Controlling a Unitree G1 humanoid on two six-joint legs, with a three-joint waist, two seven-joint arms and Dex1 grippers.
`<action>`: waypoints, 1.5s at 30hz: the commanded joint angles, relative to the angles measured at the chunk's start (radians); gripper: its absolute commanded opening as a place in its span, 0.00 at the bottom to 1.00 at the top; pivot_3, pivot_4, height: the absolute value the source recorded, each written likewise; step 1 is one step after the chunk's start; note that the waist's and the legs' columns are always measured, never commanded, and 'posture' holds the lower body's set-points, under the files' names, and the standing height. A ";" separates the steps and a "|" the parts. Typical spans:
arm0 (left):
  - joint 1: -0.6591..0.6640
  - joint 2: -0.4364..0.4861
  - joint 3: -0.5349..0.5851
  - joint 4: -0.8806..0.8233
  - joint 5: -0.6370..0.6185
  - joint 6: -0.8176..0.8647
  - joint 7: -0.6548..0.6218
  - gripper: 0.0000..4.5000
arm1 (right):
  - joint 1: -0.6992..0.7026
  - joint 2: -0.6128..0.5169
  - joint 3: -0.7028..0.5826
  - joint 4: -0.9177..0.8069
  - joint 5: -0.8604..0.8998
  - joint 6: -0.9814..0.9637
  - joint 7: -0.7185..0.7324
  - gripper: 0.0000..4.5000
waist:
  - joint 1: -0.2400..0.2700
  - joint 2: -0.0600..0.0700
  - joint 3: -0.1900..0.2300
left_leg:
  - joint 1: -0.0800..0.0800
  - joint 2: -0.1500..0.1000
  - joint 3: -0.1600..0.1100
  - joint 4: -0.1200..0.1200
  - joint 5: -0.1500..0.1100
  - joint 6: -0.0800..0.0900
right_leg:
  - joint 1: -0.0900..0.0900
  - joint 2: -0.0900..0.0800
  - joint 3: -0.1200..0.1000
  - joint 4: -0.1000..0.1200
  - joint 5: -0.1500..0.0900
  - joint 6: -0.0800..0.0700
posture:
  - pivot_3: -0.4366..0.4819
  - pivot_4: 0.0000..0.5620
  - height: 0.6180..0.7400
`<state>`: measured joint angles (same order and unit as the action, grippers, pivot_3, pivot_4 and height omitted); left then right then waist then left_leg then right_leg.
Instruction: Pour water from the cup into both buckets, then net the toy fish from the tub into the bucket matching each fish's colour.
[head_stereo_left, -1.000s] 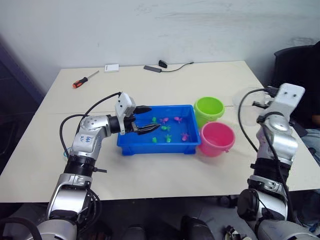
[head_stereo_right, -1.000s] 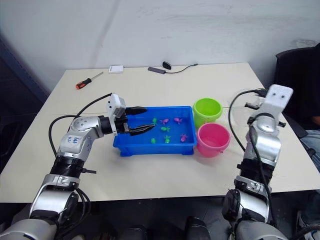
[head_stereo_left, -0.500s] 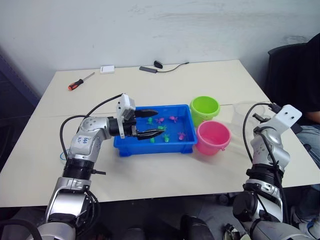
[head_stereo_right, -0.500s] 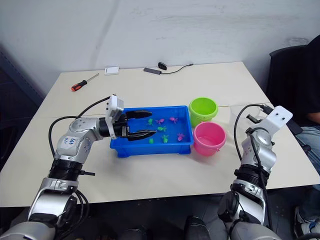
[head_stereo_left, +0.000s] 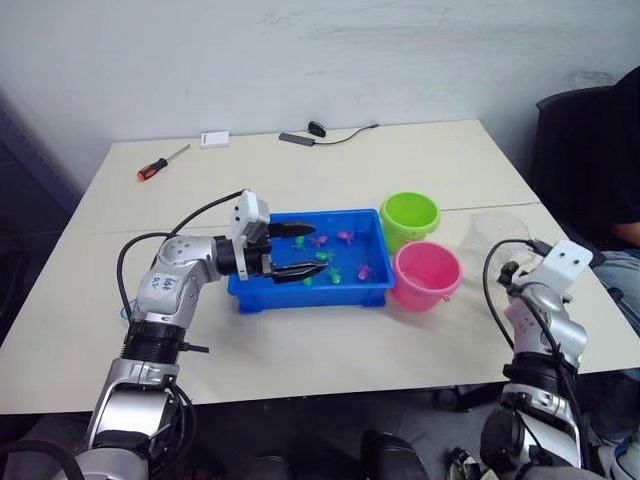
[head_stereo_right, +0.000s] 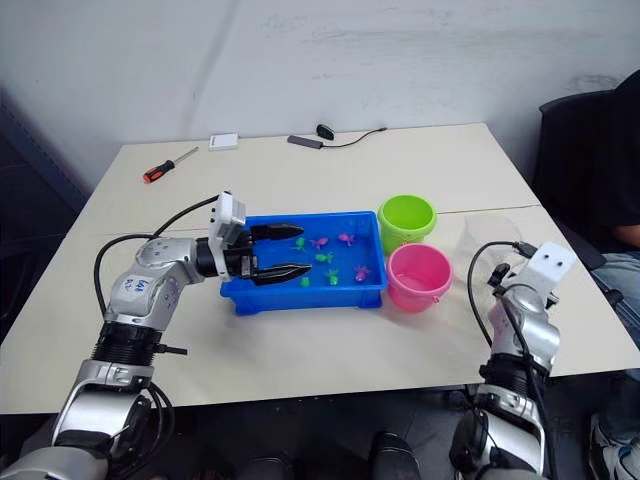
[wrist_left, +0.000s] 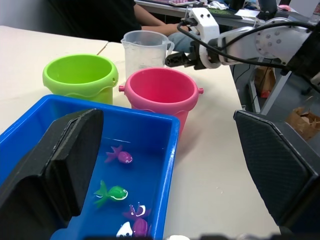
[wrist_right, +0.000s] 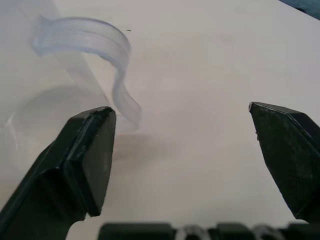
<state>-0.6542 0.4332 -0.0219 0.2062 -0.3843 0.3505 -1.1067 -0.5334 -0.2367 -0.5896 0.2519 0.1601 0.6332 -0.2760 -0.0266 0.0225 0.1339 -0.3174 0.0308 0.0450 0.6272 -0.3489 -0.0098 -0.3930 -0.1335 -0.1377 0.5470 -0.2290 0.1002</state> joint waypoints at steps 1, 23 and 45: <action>-0.010 -0.006 -0.005 -0.013 -0.005 -0.010 0.001 1.00 | 0.068 -0.027 0.032 -0.222 0.019 0.178 0.014 0.97 | 0.000 0.000 0.000 | 0.000 0.000 -0.001 0.000 0.000 0.000 | 0.000 0.000 0.001 0.000 0.000 0.000 | 0.48 0.27 1.00; 0.086 0.130 0.183 -0.026 0.007 0.181 0.334 1.00 | 0.384 -0.432 0.248 -0.835 0.371 0.098 0.915 0.97 | 0.025 -0.009 0.005 | -0.002 0.000 -0.005 -0.001 -0.005 0.003 | 0.000 0.003 0.001 -0.015 -0.002 0.002 | 0.48 0.27 1.00; 0.094 0.283 0.249 0.513 0.162 -0.052 0.446 1.00 | 0.344 -0.445 0.564 -0.786 0.344 -0.167 1.185 0.97 | 0.057 -0.012 0.003 | 0.000 0.002 -0.008 -0.001 -0.007 -0.001 | -0.001 -0.002 -0.008 -0.018 0.001 -0.003 | 0.48 0.27 1.00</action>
<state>-0.5351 0.6907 0.2213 0.6986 -0.2347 0.3397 -0.6555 -0.1891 -0.6701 -0.0094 -0.4920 0.5048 0.4849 0.9104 0.0301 0.0103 0.1365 -0.3180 0.0323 0.0374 0.6265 -0.3578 -0.0136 -0.3935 -0.1353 -0.1470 0.5284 -0.2283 0.0973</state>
